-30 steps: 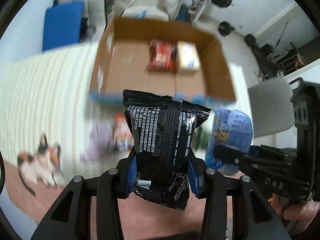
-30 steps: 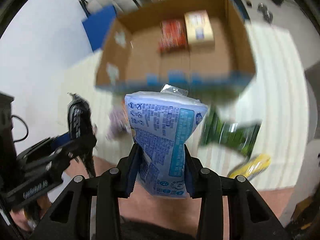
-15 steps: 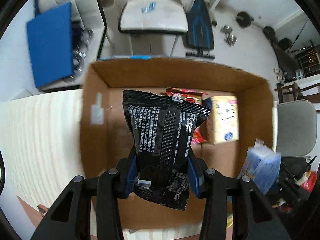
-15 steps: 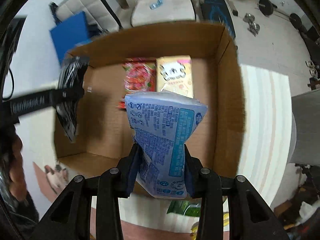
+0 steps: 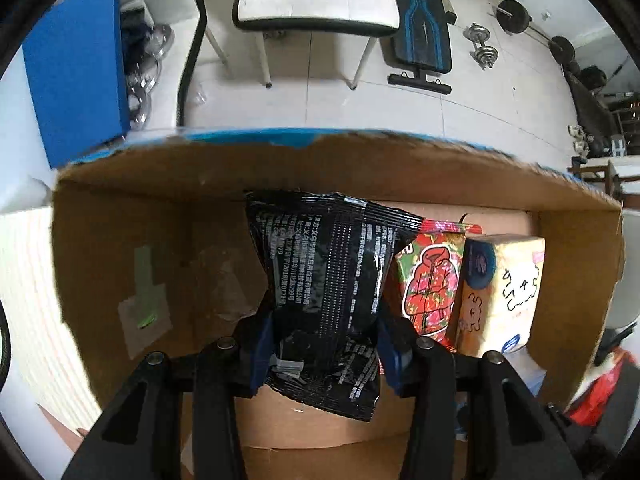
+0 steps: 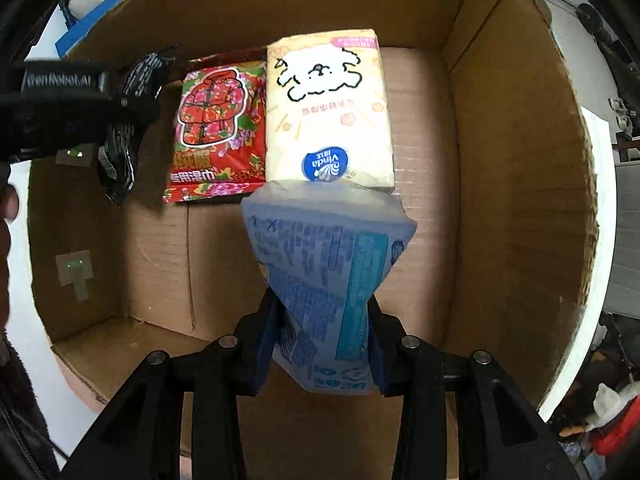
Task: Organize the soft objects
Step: 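Carry both packs into the box and open both tools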
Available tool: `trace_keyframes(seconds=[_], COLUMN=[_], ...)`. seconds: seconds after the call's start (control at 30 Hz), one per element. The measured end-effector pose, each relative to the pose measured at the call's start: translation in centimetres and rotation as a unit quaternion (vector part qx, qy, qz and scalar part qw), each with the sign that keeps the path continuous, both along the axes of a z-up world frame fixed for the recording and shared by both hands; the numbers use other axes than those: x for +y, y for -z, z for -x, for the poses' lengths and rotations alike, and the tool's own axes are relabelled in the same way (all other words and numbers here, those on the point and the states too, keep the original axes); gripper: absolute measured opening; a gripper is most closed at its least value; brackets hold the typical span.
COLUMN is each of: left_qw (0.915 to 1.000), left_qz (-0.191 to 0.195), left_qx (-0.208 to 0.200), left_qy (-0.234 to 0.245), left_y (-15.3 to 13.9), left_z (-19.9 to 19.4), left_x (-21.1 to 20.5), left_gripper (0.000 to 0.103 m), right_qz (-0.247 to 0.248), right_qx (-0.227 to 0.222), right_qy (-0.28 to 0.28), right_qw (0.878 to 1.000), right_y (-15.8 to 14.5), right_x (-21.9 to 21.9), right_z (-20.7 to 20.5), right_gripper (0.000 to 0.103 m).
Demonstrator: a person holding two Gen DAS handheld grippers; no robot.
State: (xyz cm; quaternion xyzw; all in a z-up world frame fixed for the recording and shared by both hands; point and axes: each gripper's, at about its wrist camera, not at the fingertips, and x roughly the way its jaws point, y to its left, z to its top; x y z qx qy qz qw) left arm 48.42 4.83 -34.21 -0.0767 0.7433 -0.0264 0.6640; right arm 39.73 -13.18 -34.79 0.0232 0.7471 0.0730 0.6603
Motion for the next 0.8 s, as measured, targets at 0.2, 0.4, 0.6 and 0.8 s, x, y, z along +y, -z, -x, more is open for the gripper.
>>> trace_keyframes(seconds=[0.2,0.4,0.6,0.8], left_qw=[0.9999,0.9992,0.9948,0.9914], left_qz=[0.001,-0.023,-0.045,-0.043], left_qx=[0.003,-0.034,-0.090,-0.119], left_qy=[-0.015,0.000,0.013,0.032], left_y=[-0.6,-3.0,-6.1,-8.5], left_z=[0.2,0.7,2.7,6.9], left_x=[0.9,0.8,0.6,-0.1], left_gripper=[0.059,0.092,0.100,0.102], right_qz=[0.002,0.014,0.021,0.021], right_qx=[0.001,-0.010,-0.037,-0.068], right_qy=[0.002,0.003,-0.002,-0.002], right_qw=[1.000,1.000,0.999,0.997], right_y=[0.1,-1.7,-4.0,-6.3], right_x=[0.1,0.2,0.9,0.8], right_z=[0.1,0.0,0.7,1.7], right_gripper=[0.071,0.094,0.103,0.103])
